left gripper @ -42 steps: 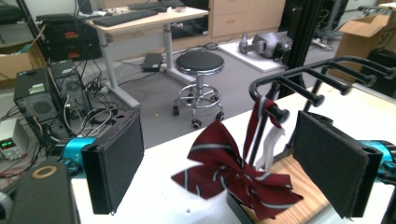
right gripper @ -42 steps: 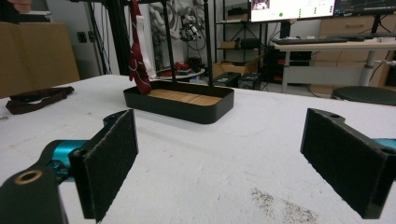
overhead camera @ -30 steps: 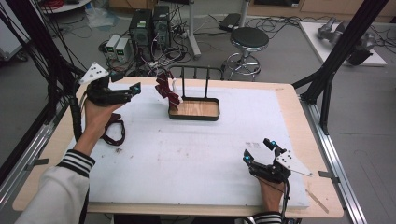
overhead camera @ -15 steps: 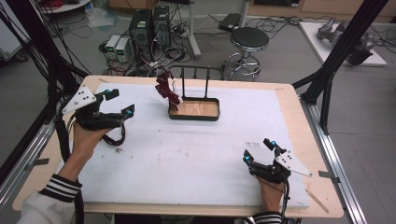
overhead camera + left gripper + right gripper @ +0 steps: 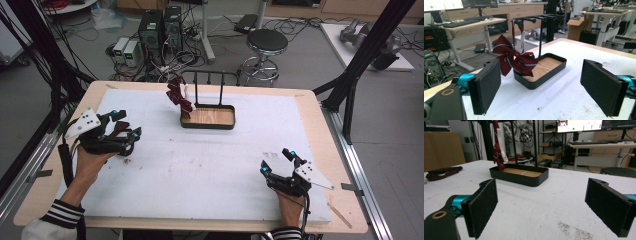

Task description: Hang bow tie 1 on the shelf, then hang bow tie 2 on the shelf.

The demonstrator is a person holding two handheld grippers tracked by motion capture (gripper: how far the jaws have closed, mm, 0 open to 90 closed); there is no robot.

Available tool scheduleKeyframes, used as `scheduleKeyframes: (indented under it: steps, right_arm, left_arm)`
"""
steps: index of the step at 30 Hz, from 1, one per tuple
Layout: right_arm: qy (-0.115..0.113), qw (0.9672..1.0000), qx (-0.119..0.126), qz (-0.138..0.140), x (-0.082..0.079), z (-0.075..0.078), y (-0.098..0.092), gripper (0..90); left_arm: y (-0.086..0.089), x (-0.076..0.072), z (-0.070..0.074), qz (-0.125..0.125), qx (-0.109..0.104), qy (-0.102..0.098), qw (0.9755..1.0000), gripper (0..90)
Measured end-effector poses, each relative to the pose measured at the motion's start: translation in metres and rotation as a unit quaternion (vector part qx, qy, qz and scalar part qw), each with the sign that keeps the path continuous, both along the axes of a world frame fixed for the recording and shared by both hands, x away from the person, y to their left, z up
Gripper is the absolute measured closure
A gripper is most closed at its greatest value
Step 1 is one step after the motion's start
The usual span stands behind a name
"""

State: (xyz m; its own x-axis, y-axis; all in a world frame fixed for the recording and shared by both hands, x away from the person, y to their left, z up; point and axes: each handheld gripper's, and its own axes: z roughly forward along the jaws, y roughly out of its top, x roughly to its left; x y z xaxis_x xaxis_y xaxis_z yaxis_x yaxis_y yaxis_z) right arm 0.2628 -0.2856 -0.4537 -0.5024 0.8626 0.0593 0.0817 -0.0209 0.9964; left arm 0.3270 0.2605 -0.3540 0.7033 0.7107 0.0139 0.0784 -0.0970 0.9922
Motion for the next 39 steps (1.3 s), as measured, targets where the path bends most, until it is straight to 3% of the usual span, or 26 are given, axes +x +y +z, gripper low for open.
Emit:
scheduleKeyframes:
  steps: [14, 26, 27, 33, 34, 37, 39]
  right_arm:
    - [-0.002, 1.0, 0.001, -0.001, 0.0, 0.0, 0.0, 10.3]
    - [-0.002, 1.0, 0.0, 0.0, 0.0, 0.0, 0.0, 10.3]
    - [-0.002, 1.0, 0.0, 0.0, 0.0, 0.0, 0.0, 10.3]
    - [-0.002, 1.0, 0.0, 0.002, 0.0, 0.0, 0.0, 10.3]
    - [-0.003, 1.0, -0.001, 0.001, 0.0, 0.0, 0.0, 10.3]
    - [-0.004, 1.0, -0.001, 0.001, 0.0, 0.0, 0.0, 10.3]
    - [-0.001, 1.0, 0.001, 0.002, 0.0, 0.0, 0.0, 10.3]
  left_arm:
    - [0.001, 0.003, 0.006, 0.003, -0.001, -0.001, 1.0, 17.2]
    - [0.011, 0.005, 0.009, 0.006, 0.005, 0.02, 0.9998, 15.9]
    - [0.015, 0.006, 0.01, 0.018, 0.012, 0.025, 0.9994, 15.9]
    - [0.023, 0.01, 0.011, 0.028, 0.029, 0.048, 0.998, 15.3]
    - [0.026, 0.012, 0.011, 0.03, 0.038, 0.059, 0.9971, 15.1]
    - [0.028, 0.014, 0.011, 0.034, 0.049, 0.064, 0.9962, 14.9]
    - [0.031, 0.018, 0.01, 0.04, 0.065, 0.077, 0.9941, 14.9]
